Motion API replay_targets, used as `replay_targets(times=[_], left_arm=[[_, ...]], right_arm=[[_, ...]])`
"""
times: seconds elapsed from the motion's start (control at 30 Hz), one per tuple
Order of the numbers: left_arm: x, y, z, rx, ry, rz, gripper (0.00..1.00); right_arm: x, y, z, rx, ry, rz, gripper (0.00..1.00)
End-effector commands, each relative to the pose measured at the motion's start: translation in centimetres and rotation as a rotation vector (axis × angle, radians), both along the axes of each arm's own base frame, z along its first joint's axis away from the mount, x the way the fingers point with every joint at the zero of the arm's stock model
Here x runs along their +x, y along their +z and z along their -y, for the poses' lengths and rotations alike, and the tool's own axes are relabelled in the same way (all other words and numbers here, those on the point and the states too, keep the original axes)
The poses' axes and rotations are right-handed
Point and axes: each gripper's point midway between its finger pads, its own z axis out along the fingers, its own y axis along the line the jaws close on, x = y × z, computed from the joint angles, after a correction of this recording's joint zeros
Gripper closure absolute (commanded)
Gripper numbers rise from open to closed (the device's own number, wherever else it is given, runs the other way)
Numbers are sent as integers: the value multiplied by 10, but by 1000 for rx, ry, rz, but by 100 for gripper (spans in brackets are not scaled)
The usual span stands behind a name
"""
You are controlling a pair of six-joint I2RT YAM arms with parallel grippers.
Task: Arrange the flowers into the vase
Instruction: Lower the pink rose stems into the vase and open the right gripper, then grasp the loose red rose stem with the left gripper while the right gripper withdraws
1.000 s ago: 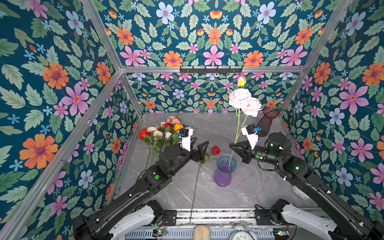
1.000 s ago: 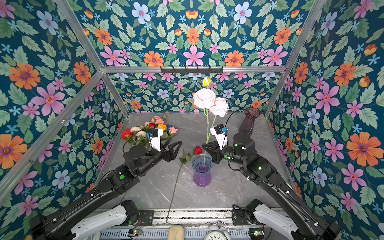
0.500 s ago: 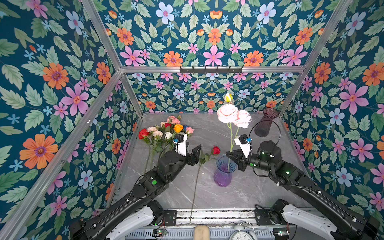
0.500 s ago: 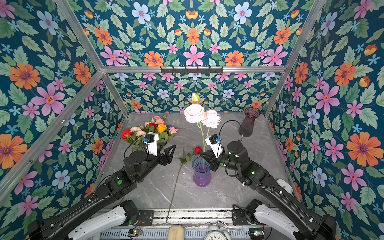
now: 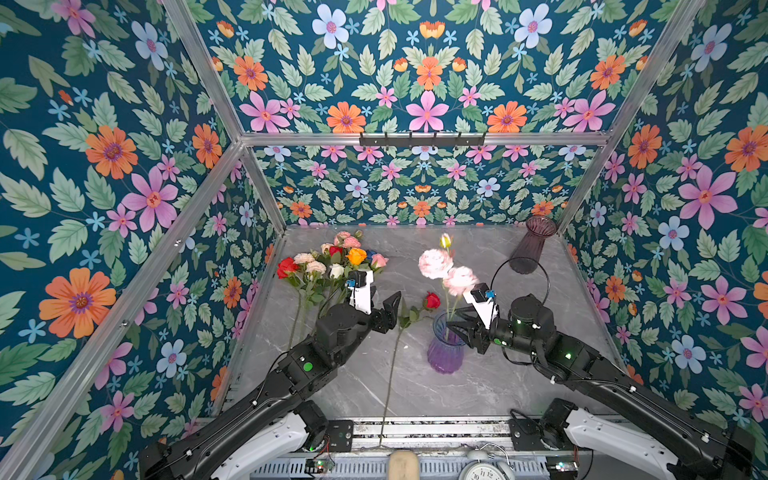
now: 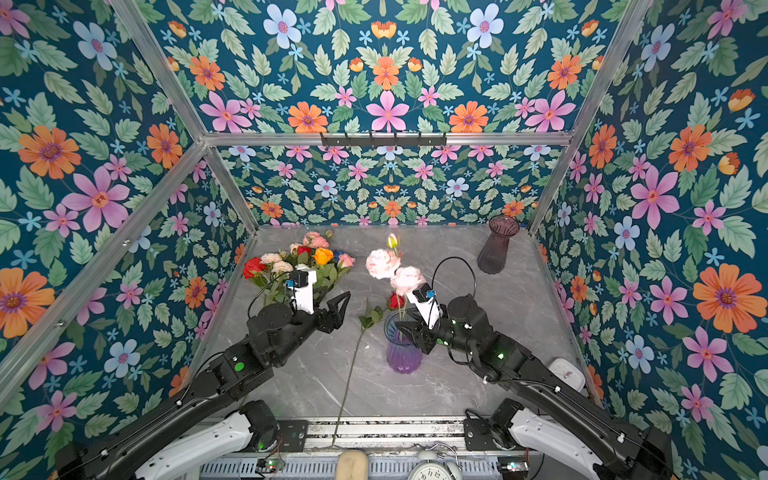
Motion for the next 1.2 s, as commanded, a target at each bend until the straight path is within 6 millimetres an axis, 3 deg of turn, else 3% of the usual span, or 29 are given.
replay_targets(times=[0.0,0.3,0.43,0.67,0.77,0.9,1.07,1.17], left_arm=[[-2,7,0,-28,-11,27,25],[-2,11,2,-38,-16,35,25],[1,7,0,-31,7,23,25],[12,-24,-13,41,121,-81,22],[17,-58,-10,116,155,-198,20],[20,-123,-15,224,249,-398,24],[11,-197,-15,335,298,-611,27],[4,-231,-9,390,280,-706,36]], right_arm=[[1,4,5,23,-29,17,44],[-9,2,22,35,-65,28,38],[-16,10,32,56,-79,44,37],[-32,27,59,97,-129,72,34],[-40,36,72,145,-159,76,34],[-44,43,92,179,-238,66,35],[-29,18,128,170,-501,-88,35],[-28,5,139,117,-559,-109,35]])
